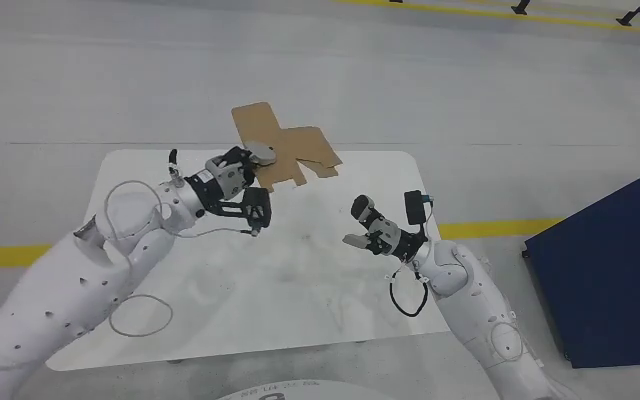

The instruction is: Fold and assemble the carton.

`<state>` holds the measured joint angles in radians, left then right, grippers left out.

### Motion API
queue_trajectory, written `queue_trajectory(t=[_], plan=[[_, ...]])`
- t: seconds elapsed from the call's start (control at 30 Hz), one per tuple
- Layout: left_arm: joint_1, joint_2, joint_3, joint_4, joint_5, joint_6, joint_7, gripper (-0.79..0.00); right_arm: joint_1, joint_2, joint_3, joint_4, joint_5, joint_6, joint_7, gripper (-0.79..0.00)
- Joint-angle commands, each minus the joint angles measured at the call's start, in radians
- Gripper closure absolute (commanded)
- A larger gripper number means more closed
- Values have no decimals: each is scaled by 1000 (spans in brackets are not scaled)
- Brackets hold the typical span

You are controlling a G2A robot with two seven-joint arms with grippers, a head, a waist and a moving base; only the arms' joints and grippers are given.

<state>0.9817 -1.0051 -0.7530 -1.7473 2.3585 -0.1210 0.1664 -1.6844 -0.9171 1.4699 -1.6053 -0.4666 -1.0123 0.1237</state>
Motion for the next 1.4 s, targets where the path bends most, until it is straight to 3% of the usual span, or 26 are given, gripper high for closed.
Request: queue_trajectory(t=[0.0,0.07,0.43,0.53,0.6,0.67,0.73,0.93,1.03,1.07,1.17,1.37], plan=[[16,6,7,10,255,72,-10,0,0,0,0,0,0,0,0,-785],[45,5,-5,10,207,112,-5,0,0,0,0,0,0,0,0,-785],[45,5,-5,10,207,112,-5,0,0,0,0,0,0,0,0,-785],[22,8,55,-65,545,124,34,0,0,0,0,0,0,0,0,-785],[11,10,85,-101,713,200,33,0,0,0,0,0,0,0,0,-785],[-50,28,125,-109,713,261,80,0,0,0,0,0,0,0,0,-785],[-114,53,174,-112,713,265,86,0,0,0,0,0,0,0,0,-785],[-355,141,425,-174,713,159,-2,0,0,0,0,0,0,0,0,-785],[-475,172,568,-225,713,97,-95,0,0,0,0,0,0,0,0,-785],[-512,184,583,-255,713,60,-107,0,0,0,0,0,0,0,0,-785],[-539,207,583,-305,713,-6,-85,0,0,0,0,0,0,0,0,-785],[-539,233,583,-339,713,-41,-108,0,0,0,0,0,0,0,0,-785]])
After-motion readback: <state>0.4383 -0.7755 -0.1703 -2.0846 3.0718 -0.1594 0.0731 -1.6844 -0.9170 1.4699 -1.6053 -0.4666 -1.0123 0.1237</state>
